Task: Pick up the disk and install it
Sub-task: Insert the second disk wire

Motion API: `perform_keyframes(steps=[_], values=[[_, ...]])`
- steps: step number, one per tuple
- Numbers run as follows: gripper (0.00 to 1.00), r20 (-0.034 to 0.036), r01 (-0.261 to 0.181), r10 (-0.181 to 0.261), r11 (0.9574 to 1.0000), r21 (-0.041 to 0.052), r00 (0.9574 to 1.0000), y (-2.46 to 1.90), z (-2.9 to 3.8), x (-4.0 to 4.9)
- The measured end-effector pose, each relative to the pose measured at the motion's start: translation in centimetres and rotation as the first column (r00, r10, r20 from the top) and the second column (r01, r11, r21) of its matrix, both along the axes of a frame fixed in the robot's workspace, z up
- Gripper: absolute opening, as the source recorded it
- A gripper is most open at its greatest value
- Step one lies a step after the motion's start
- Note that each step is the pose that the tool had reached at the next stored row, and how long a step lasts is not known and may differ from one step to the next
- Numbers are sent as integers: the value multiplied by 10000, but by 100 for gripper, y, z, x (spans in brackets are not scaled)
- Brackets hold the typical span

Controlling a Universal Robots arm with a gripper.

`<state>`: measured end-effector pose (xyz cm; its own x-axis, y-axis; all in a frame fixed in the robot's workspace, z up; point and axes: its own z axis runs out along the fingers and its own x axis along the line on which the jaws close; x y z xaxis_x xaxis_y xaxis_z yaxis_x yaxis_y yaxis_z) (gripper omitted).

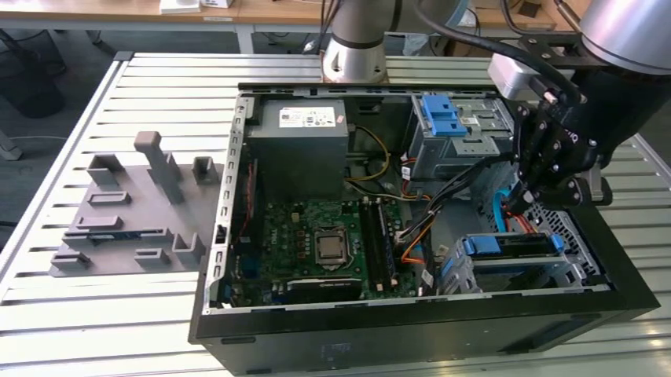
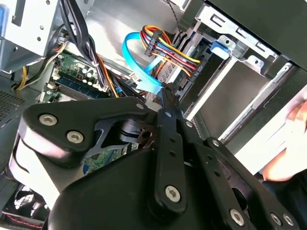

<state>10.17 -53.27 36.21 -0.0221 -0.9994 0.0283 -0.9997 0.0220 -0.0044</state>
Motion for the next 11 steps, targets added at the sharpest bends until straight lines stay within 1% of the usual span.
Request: perform_keyframes(steps=[1, 7, 8, 11], values=[[11, 1, 0, 0, 10000, -22, 10000, -1, -3, 0], [11, 1, 1, -1, 10000, -30, 10000, -1, -3, -1], [18, 1, 1, -1, 10000, -31, 10000, -1, -3, -1], [18, 1, 1, -1, 10000, -31, 10000, -1, -4, 0]])
